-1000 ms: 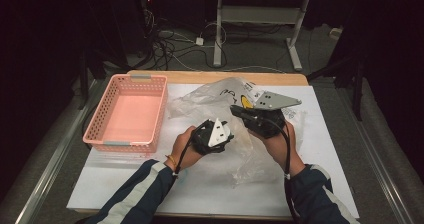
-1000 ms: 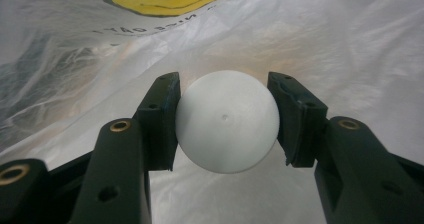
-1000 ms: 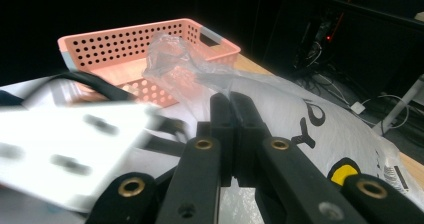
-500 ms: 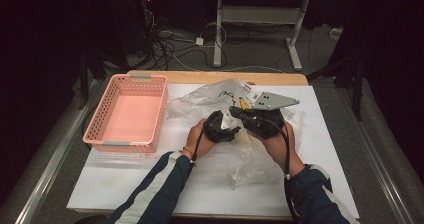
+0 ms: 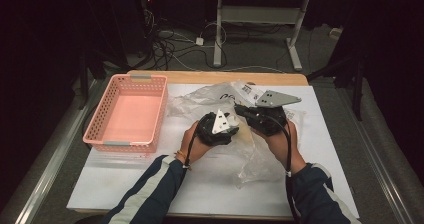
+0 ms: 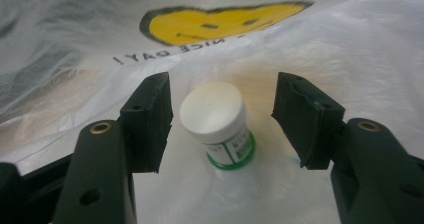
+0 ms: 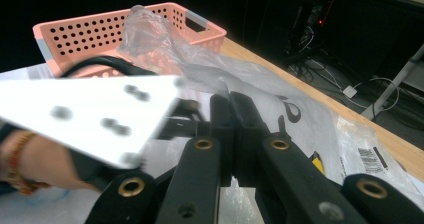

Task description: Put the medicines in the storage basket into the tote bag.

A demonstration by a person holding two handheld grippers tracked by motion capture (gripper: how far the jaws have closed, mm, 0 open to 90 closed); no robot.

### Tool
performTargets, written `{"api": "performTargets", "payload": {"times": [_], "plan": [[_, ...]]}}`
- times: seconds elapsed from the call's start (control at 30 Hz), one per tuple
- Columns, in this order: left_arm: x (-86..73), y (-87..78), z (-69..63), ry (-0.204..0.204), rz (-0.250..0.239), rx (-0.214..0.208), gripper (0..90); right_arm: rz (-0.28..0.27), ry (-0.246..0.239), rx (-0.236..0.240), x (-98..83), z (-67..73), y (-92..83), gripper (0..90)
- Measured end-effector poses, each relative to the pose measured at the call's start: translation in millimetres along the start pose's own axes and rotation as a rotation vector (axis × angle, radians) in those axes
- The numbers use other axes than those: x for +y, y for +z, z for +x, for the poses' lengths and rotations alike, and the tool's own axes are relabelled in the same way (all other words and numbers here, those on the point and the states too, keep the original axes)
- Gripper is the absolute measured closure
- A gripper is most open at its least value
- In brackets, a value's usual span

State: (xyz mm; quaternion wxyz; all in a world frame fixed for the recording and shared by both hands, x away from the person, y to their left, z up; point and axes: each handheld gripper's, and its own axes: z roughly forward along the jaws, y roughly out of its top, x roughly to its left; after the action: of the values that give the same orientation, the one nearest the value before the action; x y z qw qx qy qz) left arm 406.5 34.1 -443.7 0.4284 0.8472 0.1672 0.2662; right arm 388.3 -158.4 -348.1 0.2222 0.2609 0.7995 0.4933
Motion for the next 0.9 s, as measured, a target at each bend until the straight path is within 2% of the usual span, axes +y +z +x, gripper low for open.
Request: {"api": "performTargets", "payload": {"times": [0.17, 0.27, 0.37, 0.5, 0.57, 0.63, 0.7, 0.77, 0.83, 0.9], "plan": [[-3.6, -34.0, -9.3, 0.063, -0.015, -0.018, 40.0, 0.006, -0.001, -0.008, -0.8, 0.1, 0.0, 90.0], [-7.6, -56.3, -11.4, 0.094, -0.021, 0.000, 39.7, 0.010, -0.002, -0.009, -1.1, -0.3, -1.0, 90.0], [-10.9, -81.7, -9.8, 0.097, -0.040, 0.047, 35.3, 0.011, 0.000, -0.008, -1.4, -0.5, -2.0, 90.0], [-12.8, -117.2, -1.5, 0.092, -0.102, 0.164, 30.7, 0.016, -0.003, -0.008, -1.9, -0.7, -3.2, 90.0], [-11.1, -132.1, 7.1, 0.068, -0.132, 0.227, 26.7, 0.020, -0.007, -0.009, -2.3, -0.7, -3.8, 90.0], [-10.6, -143.3, 17.5, 0.032, -0.155, 0.262, 26.0, 0.021, -0.005, -0.008, -2.4, -0.3, -5.1, 90.0], [-10.8, -149.3, 27.0, 0.014, -0.149, 0.302, 23.6, 0.019, -0.007, -0.009, -1.7, 0.1, -6.7, 90.0], [-11.3, -151.9, 36.3, -0.004, -0.139, 0.321, 23.1, 0.016, -0.011, -0.010, -1.1, 0.2, -8.9, 90.0], [-11.2, -150.1, 46.5, -0.044, -0.133, 0.299, 22.1, 0.015, -0.015, -0.009, -0.6, -0.5, -10.4, 90.0], [-10.7, -143.9, 53.9, -0.056, -0.102, 0.319, 19.9, 0.013, -0.011, -0.008, -0.2, -0.8, -11.0, 90.0]]}}
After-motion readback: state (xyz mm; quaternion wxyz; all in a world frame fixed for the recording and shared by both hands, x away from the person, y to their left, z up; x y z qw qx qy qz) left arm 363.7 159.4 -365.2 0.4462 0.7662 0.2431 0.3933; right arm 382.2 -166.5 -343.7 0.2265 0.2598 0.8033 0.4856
